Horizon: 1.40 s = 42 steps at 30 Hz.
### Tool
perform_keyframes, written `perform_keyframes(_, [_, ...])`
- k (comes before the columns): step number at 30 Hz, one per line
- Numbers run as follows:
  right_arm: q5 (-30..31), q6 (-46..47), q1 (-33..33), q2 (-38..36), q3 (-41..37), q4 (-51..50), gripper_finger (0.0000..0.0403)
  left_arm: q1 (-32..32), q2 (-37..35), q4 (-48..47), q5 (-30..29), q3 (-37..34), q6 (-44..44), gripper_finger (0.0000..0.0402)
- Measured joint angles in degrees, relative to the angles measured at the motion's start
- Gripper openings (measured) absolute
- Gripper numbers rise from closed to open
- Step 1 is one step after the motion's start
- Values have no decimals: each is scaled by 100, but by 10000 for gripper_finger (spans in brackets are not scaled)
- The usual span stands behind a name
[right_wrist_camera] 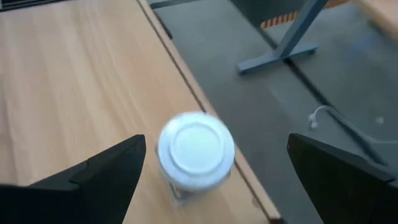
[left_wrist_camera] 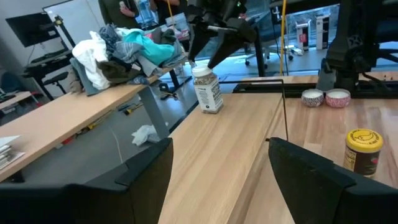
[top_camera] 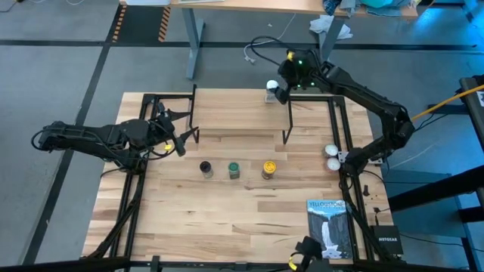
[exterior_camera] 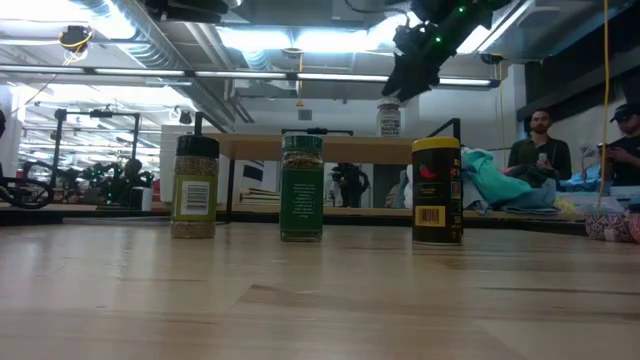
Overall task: Shelf spices
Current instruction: Remove the white seasoning bottle from the shelf
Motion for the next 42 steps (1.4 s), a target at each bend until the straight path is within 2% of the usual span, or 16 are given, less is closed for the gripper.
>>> perform_keyframes(4, [-300, 58, -119, 4, 0, -31, 399, 0, 0, 2, 0, 0, 15, 257])
perform_keyframes(21, [-309, 143, -112, 328, 4, -58, 392, 0, 0, -56, 2, 0, 26, 257])
perform_keyframes(25, [-310, 145, -112, 326, 4, 28, 354, 8, 0, -59, 2, 0, 24, 257])
perform_keyframes(34, [-533, 163, -108, 326, 4, 59, 217, 28, 0, -81, 1, 0, 21, 257])
perform_keyframes(42, [-609, 174, -108, 323, 4, 59, 212, 28, 0, -81, 0, 0, 2, 257])
